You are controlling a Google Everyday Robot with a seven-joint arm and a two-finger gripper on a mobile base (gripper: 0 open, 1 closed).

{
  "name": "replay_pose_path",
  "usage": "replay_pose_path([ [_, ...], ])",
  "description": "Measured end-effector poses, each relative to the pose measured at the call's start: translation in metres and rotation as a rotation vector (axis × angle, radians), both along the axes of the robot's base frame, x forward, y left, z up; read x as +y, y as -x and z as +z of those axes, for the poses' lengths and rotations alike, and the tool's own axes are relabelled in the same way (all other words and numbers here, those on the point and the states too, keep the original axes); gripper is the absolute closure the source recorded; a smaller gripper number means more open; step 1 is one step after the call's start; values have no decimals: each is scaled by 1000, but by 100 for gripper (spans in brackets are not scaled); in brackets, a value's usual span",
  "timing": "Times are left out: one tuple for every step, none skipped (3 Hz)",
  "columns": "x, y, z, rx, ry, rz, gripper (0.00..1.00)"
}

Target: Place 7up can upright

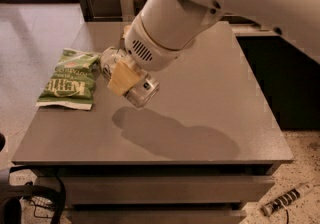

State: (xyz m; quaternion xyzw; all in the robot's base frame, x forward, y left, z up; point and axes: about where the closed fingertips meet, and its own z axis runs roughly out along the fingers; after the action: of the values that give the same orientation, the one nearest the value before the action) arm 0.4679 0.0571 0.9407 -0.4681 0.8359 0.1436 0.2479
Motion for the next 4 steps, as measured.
replay_pose_path([
  [5,-1,5,-63,-145,37,100],
  [1,-8,-13,-125,-338,17,100],
  [6,-10,-15,-180,-532,9,100],
  [11,-9,-16,-274,-608,79,100],
])
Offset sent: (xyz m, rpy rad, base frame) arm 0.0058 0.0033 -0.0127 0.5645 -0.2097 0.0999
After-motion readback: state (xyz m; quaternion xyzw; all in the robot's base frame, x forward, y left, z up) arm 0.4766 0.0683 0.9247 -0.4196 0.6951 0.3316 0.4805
